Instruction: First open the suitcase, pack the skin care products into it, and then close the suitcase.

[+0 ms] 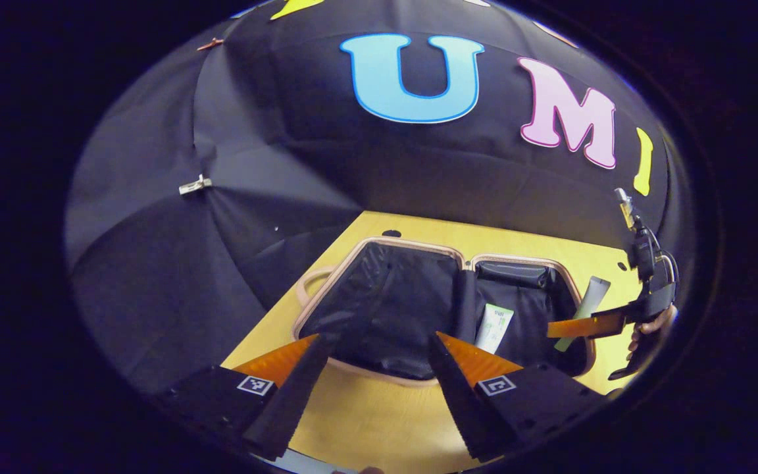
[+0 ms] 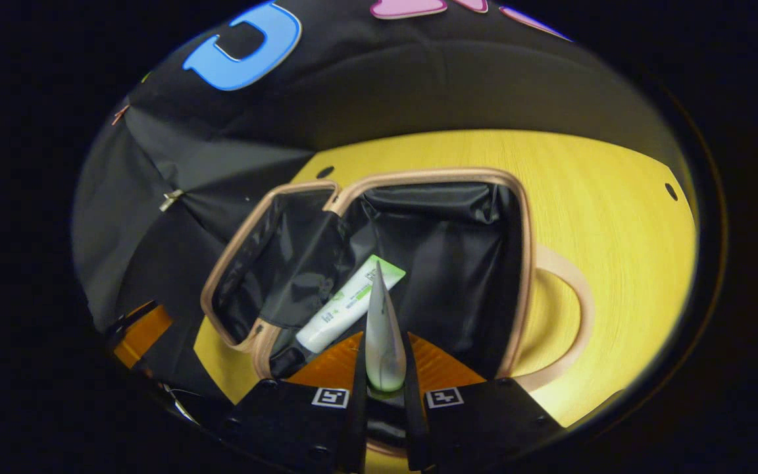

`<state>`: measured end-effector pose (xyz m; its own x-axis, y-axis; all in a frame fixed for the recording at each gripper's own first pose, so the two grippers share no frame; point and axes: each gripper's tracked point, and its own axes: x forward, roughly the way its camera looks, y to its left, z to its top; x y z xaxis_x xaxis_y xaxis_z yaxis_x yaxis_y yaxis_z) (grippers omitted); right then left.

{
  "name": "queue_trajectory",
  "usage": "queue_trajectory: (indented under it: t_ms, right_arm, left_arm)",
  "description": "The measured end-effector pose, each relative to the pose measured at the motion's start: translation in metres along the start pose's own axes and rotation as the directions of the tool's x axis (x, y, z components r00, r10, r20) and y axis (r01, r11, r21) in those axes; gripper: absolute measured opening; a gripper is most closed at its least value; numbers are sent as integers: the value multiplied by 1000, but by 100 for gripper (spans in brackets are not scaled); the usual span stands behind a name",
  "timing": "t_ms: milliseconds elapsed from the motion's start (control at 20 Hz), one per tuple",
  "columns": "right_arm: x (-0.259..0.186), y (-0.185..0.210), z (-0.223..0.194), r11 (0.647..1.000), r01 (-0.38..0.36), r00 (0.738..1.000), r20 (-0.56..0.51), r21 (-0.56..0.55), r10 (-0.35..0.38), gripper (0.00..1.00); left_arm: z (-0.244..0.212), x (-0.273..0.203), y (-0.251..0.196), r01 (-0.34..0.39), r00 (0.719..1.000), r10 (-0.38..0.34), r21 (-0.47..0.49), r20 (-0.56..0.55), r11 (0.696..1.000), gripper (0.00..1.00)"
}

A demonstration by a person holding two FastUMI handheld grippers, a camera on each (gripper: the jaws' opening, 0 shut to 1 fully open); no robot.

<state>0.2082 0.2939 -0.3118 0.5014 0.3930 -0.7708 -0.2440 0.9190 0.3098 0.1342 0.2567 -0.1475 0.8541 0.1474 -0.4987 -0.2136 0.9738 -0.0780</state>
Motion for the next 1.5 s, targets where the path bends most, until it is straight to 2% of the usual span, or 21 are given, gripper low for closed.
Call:
queue_trajectory:
  t_ms: [50, 150, 200, 250, 350, 400, 500, 550, 600, 650, 700, 800, 950, 1050, 1250, 1350, 1500]
  right_arm:
    - [6, -1, -4, 1000, 20, 999, -27, 8, -20, 28]
    - [18, -3, -6, 998, 56, 997, -51, 37, -54, 28]
    - [21, -3, -7, 996, 71, 996, -60, 52, -68, 28]
    - [21, -2, -7, 995, 82, 995, -62, 63, -78, 20]
    - [21, 0, -4, 993, 95, 994, -51, 70, -92, 20]
    - [23, 1, -3, 993, 97, 995, -42, 71, -95, 28]
    - [13, 2, 3, 992, 97, 995, -23, 81, -95, 55]
    - [9, 4, 5, 992, 92, 996, -13, 82, -91, 74]
    - [0, 6, 9, 993, 87, 996, 7, 76, -88, 72]
    - [-7, 5, 14, 994, 89, 995, 36, 61, -91, 88]
    - [-19, 5, 19, 995, 89, 993, 69, 41, -92, 96]
    - [-45, 5, 28, 996, 91, 986, 139, -1, -90, 98]
    - [-85, -4, 34, 990, 122, 965, 242, -72, -101, 97]
    - [-110, -14, 30, 980, 156, 952, 281, -121, -117, 97]
    - [-146, -31, 13, 974, 193, 940, 305, -116, -150, 97]
    - [-156, -38, 2, 970, 216, 937, 302, -114, -174, 97]
    - [-170, -48, -10, 963, 255, 929, 300, -91, -218, 98]
  left_arm:
    - [-7, -3, 7, -3, 1000, 2, -46, -15, 999, 97]
    - [-19, -9, 16, -12, 999, 7, -125, -39, 992, 97]
    - [-25, -9, 25, -25, 999, 18, -136, -47, 990, 97]
    - [-32, -7, 34, -48, 997, 40, -127, -65, 991, 97]
    - [-43, -4, 42, -84, 994, 75, -103, -84, 991, 97]
    - [-45, -3, 41, -88, 993, 79, -105, -91, 991, 97]
    - [-46, 0, 43, -97, 992, 86, -132, -88, 986, 97]
    - [-42, 2, 46, -105, 993, 94, -144, -78, 984, 96]
    - [-37, 4, 52, -116, 992, 107, -154, -64, 981, 97]
    - [-29, 8, 58, -123, 992, 118, -158, -43, 980, 96]
    - [-19, 12, 67, -131, 991, 130, -157, -15, 979, 96]
    - [8, 28, 90, -146, 987, 154, -159, 39, 976, 96]
    - [48, 64, 123, -128, 983, 152, -210, 101, 969, 96]
    - [67, 93, 139, -85, 988, 113, -245, 102, 966, 96]
    - [74, 165, 148, 54, 998, -55, -324, 5, 945, 96]
    - [65, 197, 155, 79, 993, -108, -393, -51, 916, 95]
    - [49, 232, 154, 87, 977, -176, -532, -118, 842, 94]
